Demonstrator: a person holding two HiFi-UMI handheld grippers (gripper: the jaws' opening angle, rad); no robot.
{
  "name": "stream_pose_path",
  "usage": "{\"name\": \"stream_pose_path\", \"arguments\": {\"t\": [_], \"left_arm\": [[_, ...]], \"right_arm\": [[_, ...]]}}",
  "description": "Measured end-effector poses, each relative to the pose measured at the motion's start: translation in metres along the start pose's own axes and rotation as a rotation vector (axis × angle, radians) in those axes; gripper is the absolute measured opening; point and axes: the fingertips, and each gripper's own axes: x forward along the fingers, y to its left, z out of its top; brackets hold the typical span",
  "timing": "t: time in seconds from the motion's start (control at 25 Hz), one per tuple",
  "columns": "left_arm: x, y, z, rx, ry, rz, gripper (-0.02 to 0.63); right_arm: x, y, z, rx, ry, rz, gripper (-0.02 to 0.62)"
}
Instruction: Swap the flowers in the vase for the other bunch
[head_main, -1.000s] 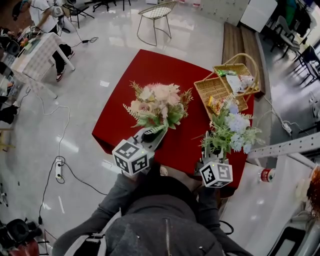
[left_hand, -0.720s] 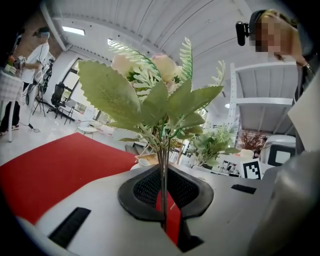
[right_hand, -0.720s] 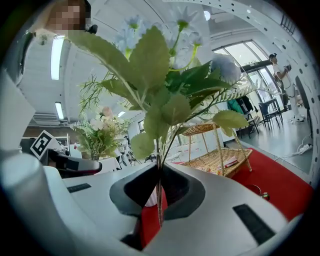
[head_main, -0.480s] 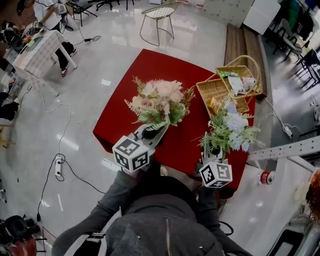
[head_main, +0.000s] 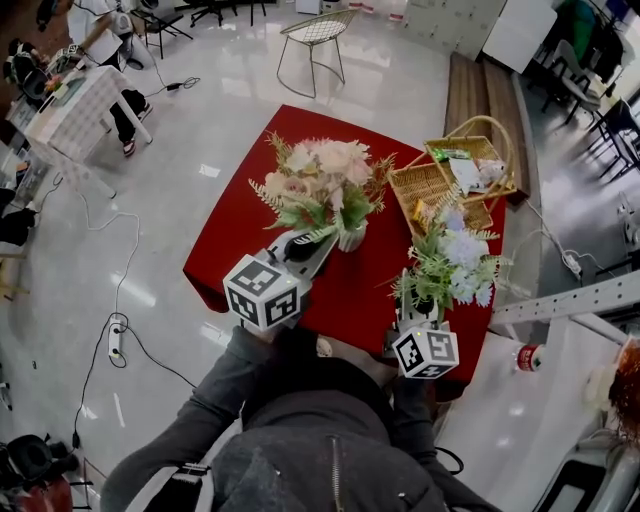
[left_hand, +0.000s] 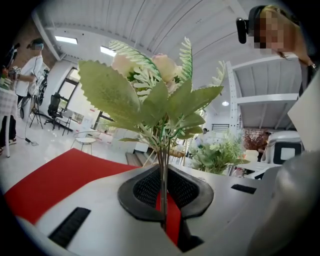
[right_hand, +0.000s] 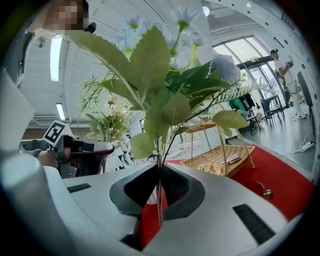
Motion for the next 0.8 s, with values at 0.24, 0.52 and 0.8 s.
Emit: {"name": "stream_pose_path", "arguments": {"t": [0.24,0.52,0.8], "left_arm": [[0.017,-0.003,0.02,0.028,-0.001,-0.033,0.021],[0.036,0.0,0.043,0.042,-0.04,-0.041,0.021],[0.058,0.002,0.079,0.089,-0.095,-0.053,0.021]], "right_arm": [[-0.001,-0.002,-0.002,0.006,0.003,-0.012,0.029],[-0.002,-0.005,-0.003,0.014,0.004,-0.016,0.029],[-0.001,-0.004,-0.003,0.0,0.008,-0.014,0.029]]}}
